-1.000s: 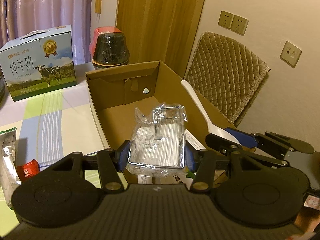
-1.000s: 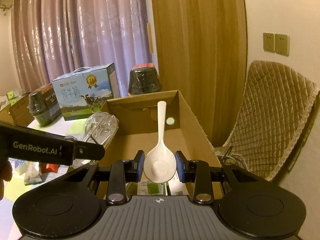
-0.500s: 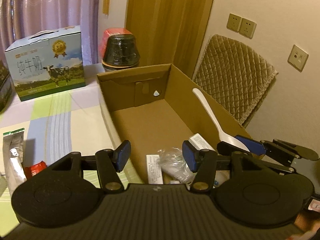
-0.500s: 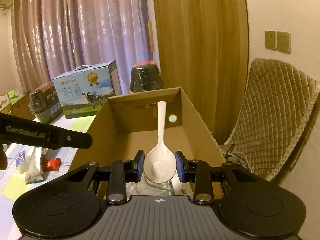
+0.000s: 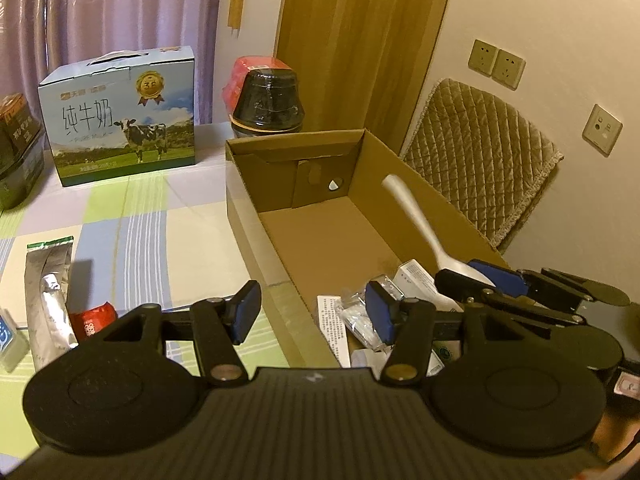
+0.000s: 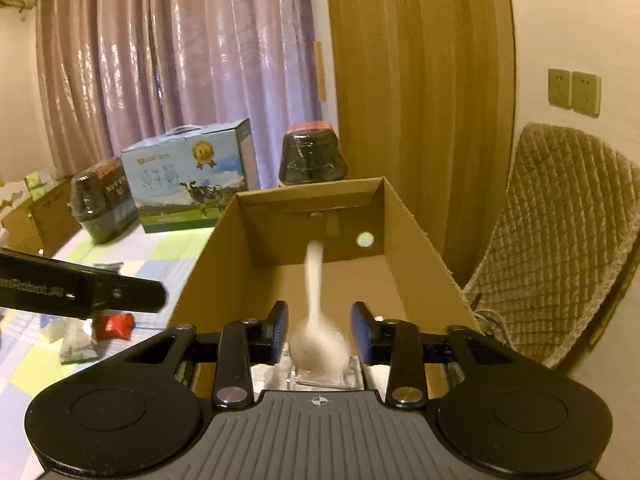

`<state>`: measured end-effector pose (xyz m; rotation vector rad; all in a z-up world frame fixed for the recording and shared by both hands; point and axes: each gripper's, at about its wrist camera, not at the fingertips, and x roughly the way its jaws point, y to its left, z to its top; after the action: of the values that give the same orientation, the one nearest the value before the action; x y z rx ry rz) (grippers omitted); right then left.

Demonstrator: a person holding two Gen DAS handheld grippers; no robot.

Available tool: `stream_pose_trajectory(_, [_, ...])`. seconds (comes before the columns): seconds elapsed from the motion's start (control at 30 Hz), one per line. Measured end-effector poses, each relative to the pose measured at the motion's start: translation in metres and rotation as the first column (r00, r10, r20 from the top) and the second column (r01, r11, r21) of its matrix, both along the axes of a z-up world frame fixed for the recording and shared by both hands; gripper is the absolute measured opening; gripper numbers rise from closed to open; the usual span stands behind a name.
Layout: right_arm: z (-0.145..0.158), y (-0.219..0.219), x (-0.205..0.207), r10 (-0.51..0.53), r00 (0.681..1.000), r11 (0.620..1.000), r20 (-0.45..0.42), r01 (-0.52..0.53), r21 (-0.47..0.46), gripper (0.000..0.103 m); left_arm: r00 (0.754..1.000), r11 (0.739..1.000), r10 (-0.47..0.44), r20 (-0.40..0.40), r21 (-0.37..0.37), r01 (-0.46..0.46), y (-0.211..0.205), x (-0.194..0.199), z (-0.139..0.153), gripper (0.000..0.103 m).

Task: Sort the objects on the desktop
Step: 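Withdraw both open tools from the cardboard box back over the table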

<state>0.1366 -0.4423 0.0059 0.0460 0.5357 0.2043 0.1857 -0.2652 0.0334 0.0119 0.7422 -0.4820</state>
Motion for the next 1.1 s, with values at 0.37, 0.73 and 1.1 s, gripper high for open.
stream_pose_trajectory(0.37, [-0.004, -0.001, -0.035, -0.032, 0.999, 0.999, -0.022, 0.032, 0.033, 0.064, 1.000, 0.999, 0.030, -0.004, 0.015, -0.030, 0.027, -0.019, -0.007, 0.056])
stream_pose_trajectory(0.73, [0.010, 0.021, -0.073, -0.020, 1.000, 0.998, -0.013, 0.021, 0.065, 0.077, 0.997, 0.997, 0.075, -0.004, 0.019, -0.075, 0.062, -0.052, -0.007, 0.077])
stream_pose_trajectory(1.1, [0.018, 0.055, -0.094, 0.034, 0.999, 0.996, -0.014, -0.033, 0.085, 0.085, 0.992, 0.992, 0.125, -0.015, 0.033, -0.124, 0.104, -0.079, -0.005, 0.085])
